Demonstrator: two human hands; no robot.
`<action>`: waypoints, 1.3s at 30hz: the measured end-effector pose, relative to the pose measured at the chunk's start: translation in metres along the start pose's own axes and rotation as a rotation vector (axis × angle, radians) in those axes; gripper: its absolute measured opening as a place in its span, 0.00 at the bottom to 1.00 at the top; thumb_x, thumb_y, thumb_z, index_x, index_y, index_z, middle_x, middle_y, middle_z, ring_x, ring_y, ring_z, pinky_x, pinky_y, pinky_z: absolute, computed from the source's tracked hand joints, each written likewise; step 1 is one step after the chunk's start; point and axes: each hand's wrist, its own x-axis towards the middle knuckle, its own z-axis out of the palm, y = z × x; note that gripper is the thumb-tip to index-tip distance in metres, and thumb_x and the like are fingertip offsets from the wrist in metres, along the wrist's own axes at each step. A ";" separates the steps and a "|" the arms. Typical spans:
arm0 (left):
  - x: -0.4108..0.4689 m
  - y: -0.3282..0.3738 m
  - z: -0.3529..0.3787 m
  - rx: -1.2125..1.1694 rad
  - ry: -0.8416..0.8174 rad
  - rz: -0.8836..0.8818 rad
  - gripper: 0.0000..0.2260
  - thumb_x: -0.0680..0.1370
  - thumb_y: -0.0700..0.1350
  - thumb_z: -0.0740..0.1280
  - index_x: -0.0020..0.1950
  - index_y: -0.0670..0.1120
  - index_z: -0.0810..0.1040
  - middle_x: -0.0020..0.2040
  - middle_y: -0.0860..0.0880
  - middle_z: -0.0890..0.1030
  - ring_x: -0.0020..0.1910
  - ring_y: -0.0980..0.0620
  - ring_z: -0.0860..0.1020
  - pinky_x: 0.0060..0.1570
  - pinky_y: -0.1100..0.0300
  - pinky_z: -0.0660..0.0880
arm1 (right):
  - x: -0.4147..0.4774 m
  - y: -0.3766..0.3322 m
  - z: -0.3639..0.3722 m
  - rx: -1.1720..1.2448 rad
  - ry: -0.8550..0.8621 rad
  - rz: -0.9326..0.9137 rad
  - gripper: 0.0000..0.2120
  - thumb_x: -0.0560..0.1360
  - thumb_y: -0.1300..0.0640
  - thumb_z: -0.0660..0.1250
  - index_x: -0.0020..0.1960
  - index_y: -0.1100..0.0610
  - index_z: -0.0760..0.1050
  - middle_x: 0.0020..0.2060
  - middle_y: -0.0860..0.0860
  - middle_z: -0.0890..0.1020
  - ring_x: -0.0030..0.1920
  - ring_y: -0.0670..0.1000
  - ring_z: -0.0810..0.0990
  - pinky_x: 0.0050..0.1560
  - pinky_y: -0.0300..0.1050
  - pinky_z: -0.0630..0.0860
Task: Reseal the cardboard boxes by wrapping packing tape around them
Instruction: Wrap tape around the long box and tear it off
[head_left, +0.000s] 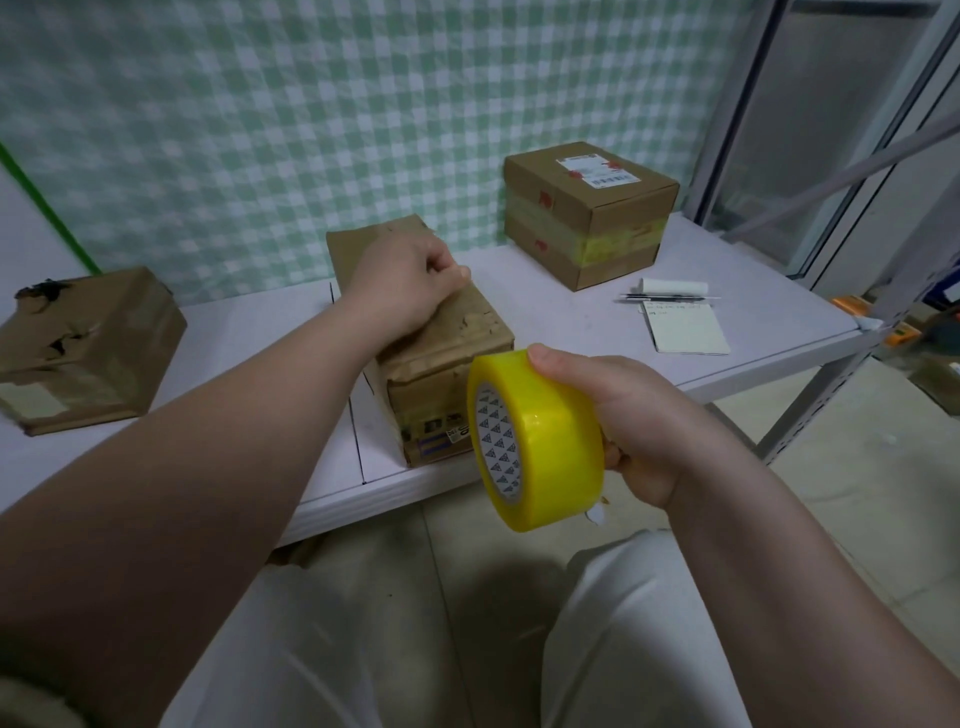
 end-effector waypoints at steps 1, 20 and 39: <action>0.000 -0.002 0.001 0.000 -0.005 0.004 0.08 0.78 0.49 0.66 0.41 0.47 0.78 0.35 0.54 0.76 0.38 0.54 0.75 0.40 0.58 0.73 | 0.000 0.001 0.001 0.000 -0.003 0.004 0.14 0.75 0.44 0.65 0.45 0.55 0.77 0.25 0.46 0.76 0.24 0.43 0.76 0.26 0.36 0.70; 0.002 -0.017 0.016 0.075 0.114 0.121 0.08 0.77 0.50 0.67 0.46 0.47 0.83 0.36 0.56 0.75 0.40 0.55 0.75 0.40 0.60 0.68 | 0.004 0.008 0.006 -0.019 -0.002 0.027 0.14 0.74 0.43 0.65 0.45 0.54 0.75 0.22 0.43 0.74 0.23 0.41 0.74 0.24 0.35 0.67; -0.002 -0.017 0.017 0.108 0.215 0.200 0.10 0.77 0.51 0.67 0.46 0.46 0.83 0.41 0.51 0.81 0.39 0.55 0.74 0.39 0.61 0.67 | 0.003 0.008 0.003 -0.034 0.001 0.030 0.18 0.73 0.42 0.65 0.53 0.55 0.76 0.34 0.48 0.77 0.30 0.44 0.76 0.28 0.37 0.69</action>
